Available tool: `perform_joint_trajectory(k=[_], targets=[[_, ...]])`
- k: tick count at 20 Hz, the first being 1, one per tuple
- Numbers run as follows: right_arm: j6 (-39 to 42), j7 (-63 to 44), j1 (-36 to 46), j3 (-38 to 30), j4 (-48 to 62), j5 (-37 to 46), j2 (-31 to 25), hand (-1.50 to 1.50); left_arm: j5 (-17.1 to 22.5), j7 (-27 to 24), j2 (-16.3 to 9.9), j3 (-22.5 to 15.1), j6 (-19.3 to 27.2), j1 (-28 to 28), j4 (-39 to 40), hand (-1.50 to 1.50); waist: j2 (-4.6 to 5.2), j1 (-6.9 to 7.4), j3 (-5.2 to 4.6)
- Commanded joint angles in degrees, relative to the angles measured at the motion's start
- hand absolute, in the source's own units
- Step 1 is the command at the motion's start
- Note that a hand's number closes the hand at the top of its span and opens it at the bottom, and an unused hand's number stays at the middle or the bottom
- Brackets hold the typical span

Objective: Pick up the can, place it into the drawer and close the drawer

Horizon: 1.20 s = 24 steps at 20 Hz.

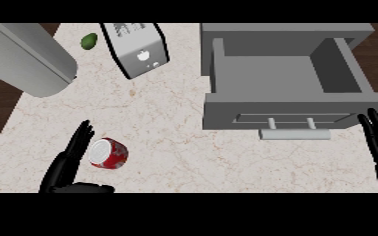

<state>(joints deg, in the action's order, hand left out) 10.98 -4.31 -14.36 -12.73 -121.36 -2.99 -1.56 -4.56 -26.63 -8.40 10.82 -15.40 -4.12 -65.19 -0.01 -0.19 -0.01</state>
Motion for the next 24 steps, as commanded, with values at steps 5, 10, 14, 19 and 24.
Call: perform_joint_trajectory(k=[5,10,14,19,24], targets=[[-0.9,-3.9,2.4,-0.4,-1.6,0.3,0.0,-1.5,1.1,-1.3,-1.3,0.5,-0.4,-0.4,-0.5,-1.5,-0.03,0.16,0.01],[0.9,4.3,3.3,-0.9,6.5,1.4,-0.3,-1.5,1.0,-3.7,-3.6,2.2,-1.3,8.4,12.1,-1.5,0.06,0.02,0.01],[0.9,-3.4,-0.9,-0.7,-3.5,-1.0,0.9,-1.5,0.4,-1.4,-0.2,-0.5,1.9,6.4,7.1,-1.5,-0.02,0.01,0.01],[-0.6,-0.9,5.8,-3.7,5.2,-0.6,-1.6,-1.5,-0.2,-3.3,1.1,-2.0,2.6,5.4,7.4,-1.5,0.0,0.23,0.02],[-1.8,-6.8,4.0,0.1,-2.9,0.0,0.5,-1.5,-0.3,-1.6,0.9,-2.3,3.2,9.7,9.9,-1.5,0.01,0.07,0.0]])
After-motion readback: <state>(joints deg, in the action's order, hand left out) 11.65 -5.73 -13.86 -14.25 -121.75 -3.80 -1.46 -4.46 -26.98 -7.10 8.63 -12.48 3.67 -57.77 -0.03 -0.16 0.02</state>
